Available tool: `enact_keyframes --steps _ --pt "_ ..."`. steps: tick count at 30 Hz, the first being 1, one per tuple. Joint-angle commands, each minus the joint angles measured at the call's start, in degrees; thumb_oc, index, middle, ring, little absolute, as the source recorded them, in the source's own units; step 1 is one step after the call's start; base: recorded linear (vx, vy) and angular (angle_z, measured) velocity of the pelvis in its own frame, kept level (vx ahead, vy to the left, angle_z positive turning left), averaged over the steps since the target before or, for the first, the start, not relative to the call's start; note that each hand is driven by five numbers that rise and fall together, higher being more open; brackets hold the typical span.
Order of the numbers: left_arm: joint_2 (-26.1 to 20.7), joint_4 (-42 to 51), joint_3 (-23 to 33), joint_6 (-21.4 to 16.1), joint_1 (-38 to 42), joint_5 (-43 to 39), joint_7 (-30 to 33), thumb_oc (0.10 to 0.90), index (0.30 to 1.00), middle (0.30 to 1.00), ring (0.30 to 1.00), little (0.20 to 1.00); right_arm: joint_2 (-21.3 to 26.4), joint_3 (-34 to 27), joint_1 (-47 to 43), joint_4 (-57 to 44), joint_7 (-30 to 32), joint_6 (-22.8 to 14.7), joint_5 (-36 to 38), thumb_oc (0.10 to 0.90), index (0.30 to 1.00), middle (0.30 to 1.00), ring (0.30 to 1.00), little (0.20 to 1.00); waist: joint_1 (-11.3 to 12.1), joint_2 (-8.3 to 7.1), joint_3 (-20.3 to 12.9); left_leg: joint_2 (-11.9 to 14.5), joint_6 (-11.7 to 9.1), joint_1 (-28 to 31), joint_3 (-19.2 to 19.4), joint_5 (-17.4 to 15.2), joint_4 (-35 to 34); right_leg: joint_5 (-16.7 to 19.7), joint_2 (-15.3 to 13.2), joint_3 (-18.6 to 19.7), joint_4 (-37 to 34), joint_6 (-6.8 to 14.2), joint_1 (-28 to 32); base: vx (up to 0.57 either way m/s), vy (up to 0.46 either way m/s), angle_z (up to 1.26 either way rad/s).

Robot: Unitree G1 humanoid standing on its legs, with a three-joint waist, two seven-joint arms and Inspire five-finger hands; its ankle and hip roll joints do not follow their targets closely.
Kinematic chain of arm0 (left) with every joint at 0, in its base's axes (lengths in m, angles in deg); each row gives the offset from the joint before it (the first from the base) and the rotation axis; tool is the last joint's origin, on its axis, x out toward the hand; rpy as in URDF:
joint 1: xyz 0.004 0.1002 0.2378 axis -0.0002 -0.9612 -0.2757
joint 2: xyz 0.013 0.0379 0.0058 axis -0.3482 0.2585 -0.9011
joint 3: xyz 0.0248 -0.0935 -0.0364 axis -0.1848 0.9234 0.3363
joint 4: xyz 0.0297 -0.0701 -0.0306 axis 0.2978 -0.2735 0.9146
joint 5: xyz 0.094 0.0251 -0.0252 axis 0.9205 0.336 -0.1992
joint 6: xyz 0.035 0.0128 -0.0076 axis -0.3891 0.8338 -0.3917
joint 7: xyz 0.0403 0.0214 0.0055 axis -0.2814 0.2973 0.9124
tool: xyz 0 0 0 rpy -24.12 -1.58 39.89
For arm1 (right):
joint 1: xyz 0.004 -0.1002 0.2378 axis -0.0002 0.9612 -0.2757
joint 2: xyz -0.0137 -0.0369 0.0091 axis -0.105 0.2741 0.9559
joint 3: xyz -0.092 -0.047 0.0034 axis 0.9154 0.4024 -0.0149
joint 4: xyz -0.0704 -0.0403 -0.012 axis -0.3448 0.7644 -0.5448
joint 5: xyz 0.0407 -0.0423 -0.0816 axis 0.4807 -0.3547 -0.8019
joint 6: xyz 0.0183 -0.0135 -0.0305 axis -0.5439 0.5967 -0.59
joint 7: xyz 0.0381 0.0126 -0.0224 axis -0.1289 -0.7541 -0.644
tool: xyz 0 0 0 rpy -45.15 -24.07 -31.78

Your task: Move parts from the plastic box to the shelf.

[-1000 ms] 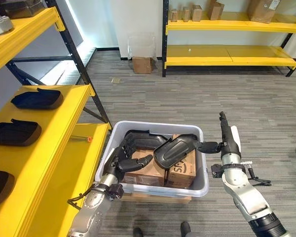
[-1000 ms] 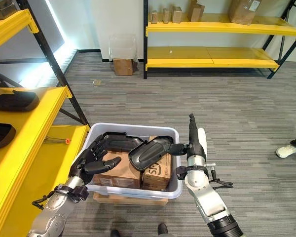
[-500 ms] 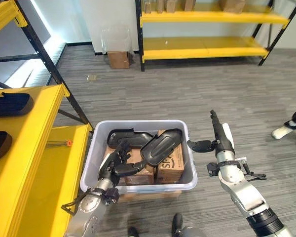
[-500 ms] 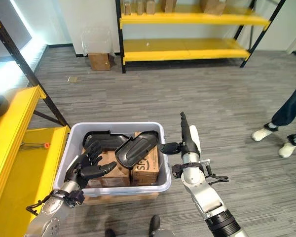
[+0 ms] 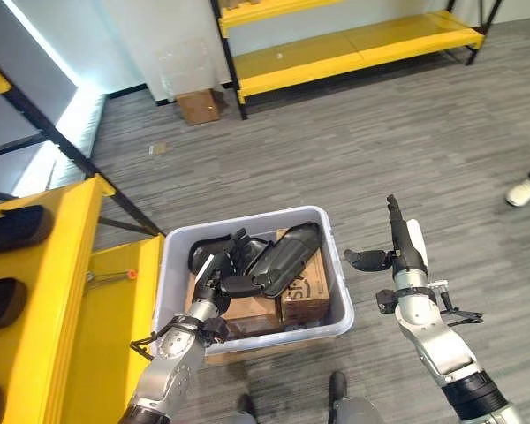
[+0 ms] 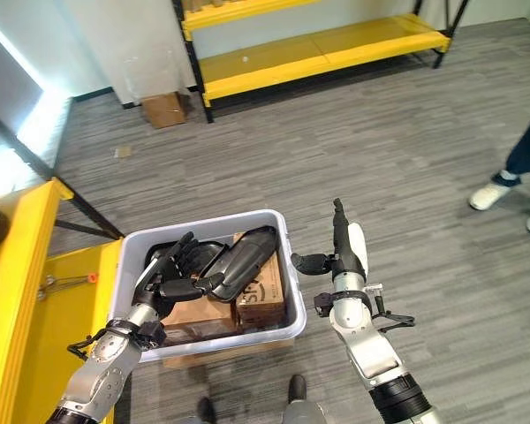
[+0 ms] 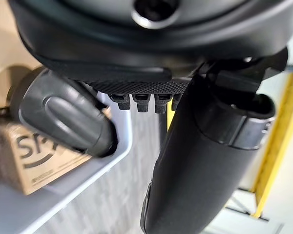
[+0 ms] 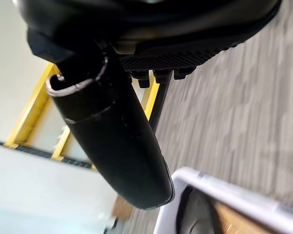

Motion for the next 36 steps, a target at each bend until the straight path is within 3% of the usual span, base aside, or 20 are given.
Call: enact_keyframes --steps 1,6,8,12,18,26,36 --pt "0.8 6.9 3.7 -8.1 0.1 -0.8 -0.8 0.900 1.000 1.000 1.000 1.000 2.7 1.5 -8.0 -5.2 0.5 -3.6 -3.4 0.900 1.000 1.000 1.000 1.000 -0.4 0.79 -4.1 1.1 0.3 0.5 2.2 10.5 -2.2 -8.1 0.6 1.5 7.5 2.1 0.5 0.07 0.416 -0.14" --pt "1.7 6.2 2.4 -9.0 0.5 -1.6 0.8 0.900 1.000 1.000 1.000 1.000 3.7 0.4 -7.9 -4.4 0.1 -3.3 -3.4 0.900 1.000 1.000 1.000 1.000 -1.5 2.78 -3.9 0.0 -0.2 2.8 4.0 7.7 -3.7 -8.6 -0.6 1.3 9.8 3.0 -0.4 0.09 0.321 -0.17" --pt "1.9 6.3 2.4 -8.3 0.7 -1.6 1.7 0.900 1.000 1.000 1.000 1.000 3.1 -0.6 -6.6 -4.3 -0.2 -2.9 -4.1 0.900 1.000 1.000 1.000 1.000 -2.0 3.39 -4.3 -2.3 0.3 4.6 5.6 5.2 -4.9 -6.5 -1.7 1.6 7.3 4.6 0.6 0.14 0.278 0.21" --pt "1.3 7.6 3.2 -6.3 0.5 -0.9 1.3 0.900 1.000 1.000 1.000 1.000 1.9 -2.2 -4.1 -5.2 0.0 -2.6 -5.6 0.900 1.000 1.000 1.000 1.000 -1.9 3.02 -5.1 -5.3 1.4 7.4 8.0 0.1 -7.3 -3.5 -3.3 1.4 3.8 6.9 1.9 0.12 0.130 0.14" --pt "-0.2 9.8 3.5 -4.4 -1.1 -0.2 1.1 0.900 1.000 1.000 1.000 1.000 -0.2 -1.9 -3.8 -5.4 1.8 -1.3 -7.1 0.900 1.000 1.000 1.000 1.000 -0.6 1.17 -5.3 -7.8 3.3 8.9 9.9 -3.6 -7.2 -1.4 -4.9 0.0 1.3 8.8 2.7 0.08 0.013 0.07" --pt "-2.0 12.5 3.3 -2.9 -1.8 -0.1 2.1 0.900 1.000 1.000 1.000 1.000 0.0 -2.8 -5.3 -7.1 3.5 0.6 -12.5 0.900 1.000 1.000 1.000 1.000 1.1 0.33 -3.8 -9.8 5.4 6.2 8.3 -6.5 -3.7 -1.2 -6.0 0.9 2.4 10.3 1.4 0.03 -0.007 -0.03" --pt "-2.8 15.4 3.9 -2.0 -1.8 -1.5 5.5 0.900 1.000 1.000 1.000 1.000 -0.6 -1.4 -10.4 -6.9 3.5 2.1 -13.8 0.900 1.000 1.000 1.000 1.000 3.2 2.17 -0.4 -11.3 5.9 1.5 5.2 -7.9 0.5 -1.4 -8.6 2.1 4.6 11.0 -1.4 0.02 0.046 -0.02"
